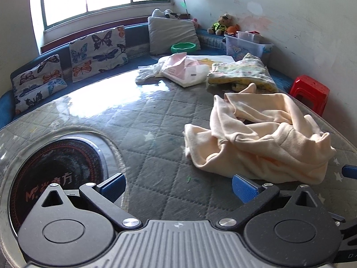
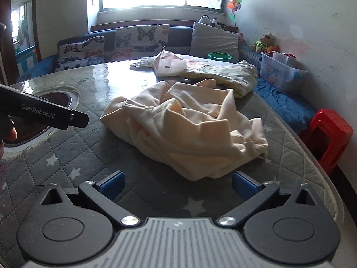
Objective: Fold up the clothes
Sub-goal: 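Move both grippers over the crumpled cream shirt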
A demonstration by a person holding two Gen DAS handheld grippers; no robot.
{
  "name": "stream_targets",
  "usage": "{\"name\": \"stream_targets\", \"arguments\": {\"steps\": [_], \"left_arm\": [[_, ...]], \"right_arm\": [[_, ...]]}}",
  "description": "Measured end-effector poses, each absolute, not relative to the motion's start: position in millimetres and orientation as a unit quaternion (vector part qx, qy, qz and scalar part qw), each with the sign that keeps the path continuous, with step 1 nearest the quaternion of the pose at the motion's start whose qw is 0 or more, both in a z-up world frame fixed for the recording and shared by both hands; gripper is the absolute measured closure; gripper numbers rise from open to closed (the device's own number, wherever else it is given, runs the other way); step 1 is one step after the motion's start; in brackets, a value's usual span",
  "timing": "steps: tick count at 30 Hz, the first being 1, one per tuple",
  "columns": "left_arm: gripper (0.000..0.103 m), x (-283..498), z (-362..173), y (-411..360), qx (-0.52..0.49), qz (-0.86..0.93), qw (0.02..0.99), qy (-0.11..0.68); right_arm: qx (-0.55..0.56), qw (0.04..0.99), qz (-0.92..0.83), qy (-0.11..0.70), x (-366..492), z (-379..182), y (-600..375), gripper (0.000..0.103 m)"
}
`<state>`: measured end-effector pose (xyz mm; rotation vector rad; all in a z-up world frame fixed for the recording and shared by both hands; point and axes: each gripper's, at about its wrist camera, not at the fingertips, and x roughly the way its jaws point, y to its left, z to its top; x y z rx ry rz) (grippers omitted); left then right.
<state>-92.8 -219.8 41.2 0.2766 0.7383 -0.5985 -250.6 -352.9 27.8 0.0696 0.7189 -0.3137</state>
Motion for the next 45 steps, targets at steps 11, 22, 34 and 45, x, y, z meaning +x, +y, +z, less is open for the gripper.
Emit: {"name": "stream_targets", "arguments": {"steps": [11, 22, 34, 45], "left_arm": [[0.0, -92.9, 43.6, -244.7, 0.147, -0.3, 0.873, 0.356], [0.0, -88.3, 45.2, -257.2, 0.151, -0.307, 0.868, 0.361], [0.0, -82.3, 46.3, -269.3, 0.154, -0.305, 0.866, 0.365], [0.0, -78.4, 46.3, -280.6, 0.163, -0.304, 0.863, 0.37]], "right_arm": [[0.01, 0.927, -0.159, 0.339, -252.2, 35.7, -359.6, 0.0], [0.017, 0.927, -0.159, 0.339, -247.3, 37.3, -369.7, 0.0], [0.024, 0.927, -0.159, 0.339, -241.2, 38.4, -376.6, 0.001], [0.026, 0.926, -0.151, 0.345, -234.0, 39.3, -383.2, 0.006]]}}
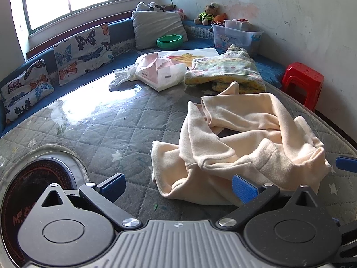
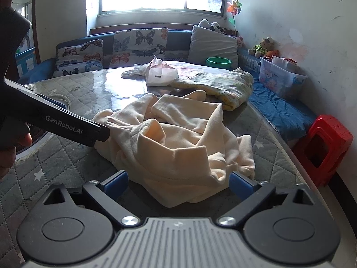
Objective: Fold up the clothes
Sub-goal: 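Move both grippers over the crumpled cream shirt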
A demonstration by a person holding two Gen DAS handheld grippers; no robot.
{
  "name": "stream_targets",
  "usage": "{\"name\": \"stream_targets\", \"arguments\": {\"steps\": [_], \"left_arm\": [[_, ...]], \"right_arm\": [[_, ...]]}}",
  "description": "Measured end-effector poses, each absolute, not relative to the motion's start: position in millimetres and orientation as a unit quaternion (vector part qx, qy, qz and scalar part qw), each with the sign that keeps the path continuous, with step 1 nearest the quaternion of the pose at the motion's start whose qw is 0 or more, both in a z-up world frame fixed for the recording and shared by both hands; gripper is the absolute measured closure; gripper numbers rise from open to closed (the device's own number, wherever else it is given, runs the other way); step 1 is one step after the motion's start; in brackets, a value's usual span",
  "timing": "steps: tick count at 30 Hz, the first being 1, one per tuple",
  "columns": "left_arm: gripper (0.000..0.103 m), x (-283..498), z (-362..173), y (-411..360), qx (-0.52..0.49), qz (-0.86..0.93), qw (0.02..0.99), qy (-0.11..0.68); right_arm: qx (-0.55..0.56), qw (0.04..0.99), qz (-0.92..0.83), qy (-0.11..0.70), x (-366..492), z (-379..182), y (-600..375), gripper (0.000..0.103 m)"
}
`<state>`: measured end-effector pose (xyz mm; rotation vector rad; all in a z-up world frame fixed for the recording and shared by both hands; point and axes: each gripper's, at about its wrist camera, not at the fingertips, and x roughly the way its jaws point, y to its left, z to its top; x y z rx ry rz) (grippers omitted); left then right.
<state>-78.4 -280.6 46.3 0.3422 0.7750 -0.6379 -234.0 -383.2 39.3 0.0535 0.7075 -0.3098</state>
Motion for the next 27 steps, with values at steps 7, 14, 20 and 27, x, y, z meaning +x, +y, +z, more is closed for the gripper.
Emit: {"name": "stream_targets", "arguments": {"steps": [7, 14, 20, 27], "left_arm": [[0.0, -71.7, 46.8, -286.6, 0.164, -0.299, 0.863, 0.374], [0.0, -67.6, 45.9, -290.8, 0.166, -0.297, 0.862, 0.376], [0.0, -64.9, 48.4, -292.9, 0.164, -0.296, 0.863, 0.375], [0.0, -50.3, 55.8, -293.9, 0.151, -0.286, 0.869, 0.375]], "right_arm": [[0.023, 0.928, -0.14, 0.345, -226.1, 40.3, -384.7, 0.01], [0.018, 0.929, -0.128, 0.346, -220.1, 40.9, -385.0, 0.013], [0.018, 0.931, -0.121, 0.345, -215.0, 41.6, -386.1, 0.017], [0.012, 0.933, -0.105, 0.343, -204.4, 40.7, -387.7, 0.021]]}}
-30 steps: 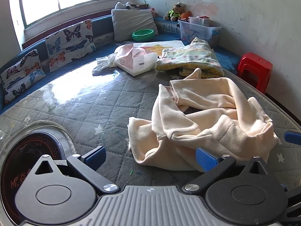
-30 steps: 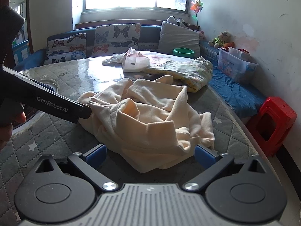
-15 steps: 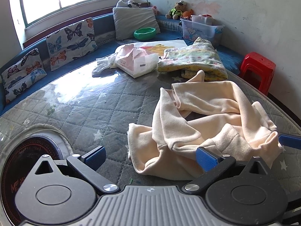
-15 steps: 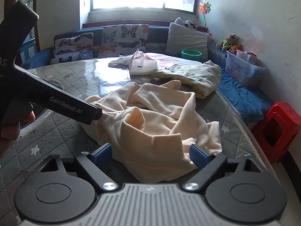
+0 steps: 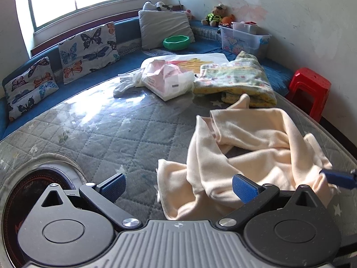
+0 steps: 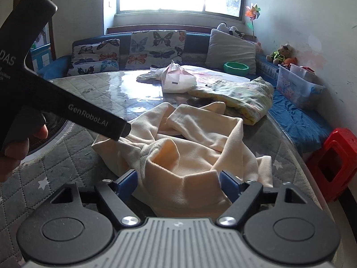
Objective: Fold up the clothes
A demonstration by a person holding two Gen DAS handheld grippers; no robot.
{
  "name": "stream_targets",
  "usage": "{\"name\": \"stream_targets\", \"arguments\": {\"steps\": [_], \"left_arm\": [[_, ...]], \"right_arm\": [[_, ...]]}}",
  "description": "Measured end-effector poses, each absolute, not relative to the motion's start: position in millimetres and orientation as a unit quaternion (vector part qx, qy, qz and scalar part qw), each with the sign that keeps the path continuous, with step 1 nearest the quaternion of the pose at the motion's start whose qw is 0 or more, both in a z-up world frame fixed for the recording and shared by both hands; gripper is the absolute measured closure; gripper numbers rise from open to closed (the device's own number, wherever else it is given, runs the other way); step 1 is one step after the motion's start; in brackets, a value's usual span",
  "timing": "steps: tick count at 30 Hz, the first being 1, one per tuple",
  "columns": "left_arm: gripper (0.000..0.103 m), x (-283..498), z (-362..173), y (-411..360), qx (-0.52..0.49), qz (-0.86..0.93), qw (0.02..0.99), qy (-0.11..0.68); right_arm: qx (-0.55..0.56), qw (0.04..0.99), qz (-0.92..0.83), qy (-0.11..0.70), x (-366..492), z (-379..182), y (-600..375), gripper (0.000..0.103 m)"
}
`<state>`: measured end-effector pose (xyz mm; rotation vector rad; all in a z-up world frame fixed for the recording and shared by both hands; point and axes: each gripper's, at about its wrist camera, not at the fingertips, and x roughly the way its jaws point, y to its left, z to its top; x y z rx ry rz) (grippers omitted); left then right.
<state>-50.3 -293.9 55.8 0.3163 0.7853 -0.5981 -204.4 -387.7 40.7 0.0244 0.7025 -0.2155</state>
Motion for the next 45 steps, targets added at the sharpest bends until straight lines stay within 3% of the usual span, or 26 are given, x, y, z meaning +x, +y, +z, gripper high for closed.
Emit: {"name": "stream_targets", "arguments": {"steps": [14, 19, 33, 35, 37, 38, 40, 43, 45], "left_arm": [[0.001, -8.3, 47.8, -313.0, 0.11, -0.279, 0.854, 0.424], [0.008, 0.2, 38.9, -314.7, 0.095, -0.289, 0.846, 0.439], [0.008, 22.4, 33.0, -351.2, 0.102, -0.288, 0.845, 0.438], [0.017, 22.6, 28.0, -352.8, 0.105, -0.297, 0.84, 0.442], [0.04, 20.9, 23.0, -354.4, 0.109, -0.31, 0.834, 0.444], [0.047, 19.2, 21.5, -353.7, 0.11, -0.318, 0.831, 0.443], [0.074, 15.5, 19.8, -351.0, 0.107, -0.331, 0.826, 0.443], [0.088, 9.3, 22.0, -344.9, 0.103, -0.339, 0.828, 0.435], [0.09, 5.9, 26.2, -338.2, 0.099, -0.343, 0.831, 0.427]], "right_arm": [[-0.031, 0.939, -0.027, 0.34, -196.6, 34.1, -366.4, 0.051], [-0.039, 0.939, 0.006, 0.343, -201.8, 32.6, -358.4, 0.052], [0.003, 0.944, 0.004, 0.331, -209.6, 39.1, -375.1, 0.047], [0.004, 0.947, -0.006, 0.322, -211.7, 43.8, -379.6, 0.045], [0.005, 0.949, -0.017, 0.315, -213.2, 47.9, -384.6, 0.045], [0.013, 0.95, -0.028, 0.309, -214.4, 51.2, -391.8, 0.045], [0.025, 0.951, -0.052, 0.304, -215.2, 54.3, -403.0, 0.045], [0.038, 0.947, -0.096, 0.303, -212.2, 53.4, -420.3, 0.045], [0.052, 0.938, -0.123, 0.32, -206.6, 46.3, -434.5, 0.045]]}}
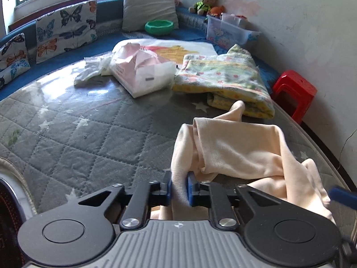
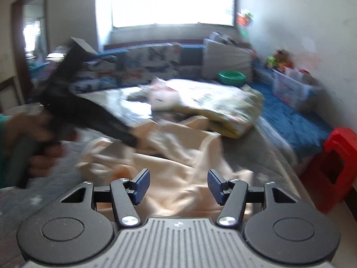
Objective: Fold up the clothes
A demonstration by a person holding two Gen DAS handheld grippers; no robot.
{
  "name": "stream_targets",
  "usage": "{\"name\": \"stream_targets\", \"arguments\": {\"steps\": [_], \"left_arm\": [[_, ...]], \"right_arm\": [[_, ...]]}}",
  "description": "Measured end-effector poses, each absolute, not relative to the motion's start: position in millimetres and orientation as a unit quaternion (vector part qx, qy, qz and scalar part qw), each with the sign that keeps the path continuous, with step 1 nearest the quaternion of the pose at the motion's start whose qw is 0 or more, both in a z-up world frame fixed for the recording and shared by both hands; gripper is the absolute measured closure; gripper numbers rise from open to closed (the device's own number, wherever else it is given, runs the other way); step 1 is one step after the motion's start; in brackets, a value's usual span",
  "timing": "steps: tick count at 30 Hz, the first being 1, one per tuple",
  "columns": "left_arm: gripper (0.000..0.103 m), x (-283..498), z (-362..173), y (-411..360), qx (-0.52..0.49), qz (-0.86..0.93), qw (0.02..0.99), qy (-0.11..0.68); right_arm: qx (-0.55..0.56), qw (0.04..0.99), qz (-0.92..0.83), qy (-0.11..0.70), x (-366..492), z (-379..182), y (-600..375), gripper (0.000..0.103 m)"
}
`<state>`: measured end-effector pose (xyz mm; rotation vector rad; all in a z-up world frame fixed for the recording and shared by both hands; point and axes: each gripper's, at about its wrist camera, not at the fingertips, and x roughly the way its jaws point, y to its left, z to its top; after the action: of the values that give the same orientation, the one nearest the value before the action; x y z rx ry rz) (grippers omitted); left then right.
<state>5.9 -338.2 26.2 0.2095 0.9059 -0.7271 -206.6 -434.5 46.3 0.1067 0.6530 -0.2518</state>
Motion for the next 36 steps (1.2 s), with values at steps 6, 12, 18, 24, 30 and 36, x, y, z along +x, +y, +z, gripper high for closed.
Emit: {"name": "stream_targets", "arguments": {"steps": [6, 12, 18, 24, 30, 36], "left_arm": [[0.091, -4.1, 38.3, -310.9, 0.083, -0.353, 0.836, 0.412], [0.091, -19.0, 45.8, -274.9, 0.064, -0.358, 0.839, 0.404], [0.092, -33.6, 48.6, -231.5, 0.062, -0.346, 0.849, 0.394], [0.092, -47.0, 54.3, -177.6, 0.054, -0.324, 0.863, 0.383], [0.092, -53.9, 50.4, -118.8, 0.043, -0.284, 0.876, 0.388], [0.092, -62.1, 45.0, -67.2, 0.025, -0.249, 0.886, 0.391]], "right_arm": [[0.115, 0.917, -0.134, 0.356, -199.4, 24.8, -461.1, 0.052], [0.095, 0.922, -0.09, 0.365, -205.9, 25.9, -441.9, 0.073], [0.086, 0.923, -0.049, 0.372, -210.9, 27.7, -414.1, 0.084], [0.073, 0.921, 0.013, 0.383, -221.7, 31.0, -376.0, 0.084], [0.047, 0.917, 0.068, 0.39, -224.5, 39.5, -338.9, 0.078], [0.029, 0.928, 0.07, 0.364, -205.6, 56.7, -318.6, 0.05]]}}
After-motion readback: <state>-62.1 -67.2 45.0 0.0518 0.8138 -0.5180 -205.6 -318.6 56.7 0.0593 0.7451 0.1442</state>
